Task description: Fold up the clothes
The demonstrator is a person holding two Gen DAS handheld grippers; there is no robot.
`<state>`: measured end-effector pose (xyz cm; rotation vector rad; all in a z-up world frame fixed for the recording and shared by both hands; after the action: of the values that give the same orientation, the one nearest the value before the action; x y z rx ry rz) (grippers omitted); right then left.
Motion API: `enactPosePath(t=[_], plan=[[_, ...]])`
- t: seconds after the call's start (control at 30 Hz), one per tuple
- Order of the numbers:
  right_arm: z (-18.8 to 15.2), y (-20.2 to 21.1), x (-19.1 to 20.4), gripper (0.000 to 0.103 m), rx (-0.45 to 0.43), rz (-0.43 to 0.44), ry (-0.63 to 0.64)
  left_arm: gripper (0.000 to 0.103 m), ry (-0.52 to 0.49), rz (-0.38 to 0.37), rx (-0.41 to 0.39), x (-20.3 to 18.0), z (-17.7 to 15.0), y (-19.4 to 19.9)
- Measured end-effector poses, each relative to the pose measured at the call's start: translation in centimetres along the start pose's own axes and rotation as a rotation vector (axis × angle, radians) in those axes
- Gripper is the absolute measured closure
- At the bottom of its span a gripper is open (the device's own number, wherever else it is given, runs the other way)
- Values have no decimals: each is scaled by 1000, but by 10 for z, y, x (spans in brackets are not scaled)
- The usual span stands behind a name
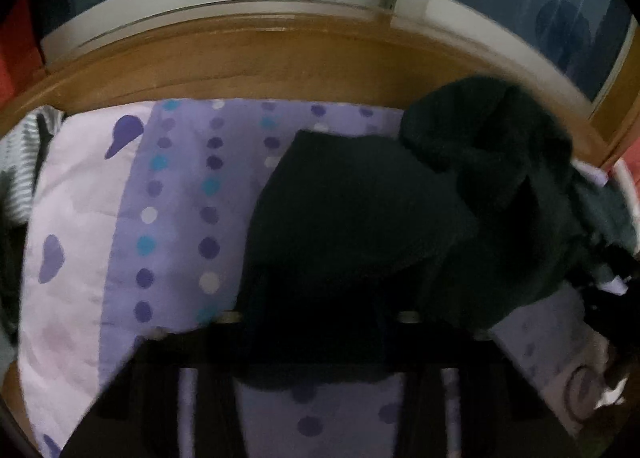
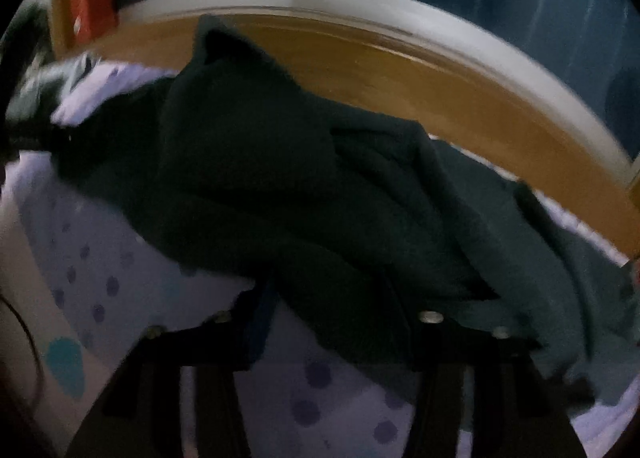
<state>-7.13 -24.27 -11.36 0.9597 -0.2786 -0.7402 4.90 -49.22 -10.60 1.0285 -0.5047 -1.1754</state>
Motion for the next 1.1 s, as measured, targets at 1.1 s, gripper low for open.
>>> enactPosePath(t=[1.1], plan=[[-131,134,-39,88,-5,99,-310,73,-21,-368,122,-168,-118,80]])
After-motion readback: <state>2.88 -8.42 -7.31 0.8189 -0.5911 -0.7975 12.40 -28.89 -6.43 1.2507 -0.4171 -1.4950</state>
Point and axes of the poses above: each gripper's, at about its wrist camera, not at the fingertips, and y roughly against the way its jaws point, x to its left, z to its top, the point moved 4 cm from there along -y, roughly the way its jaws point, and after that the axes turned 3 degrees about x, right-handed, at the moved point
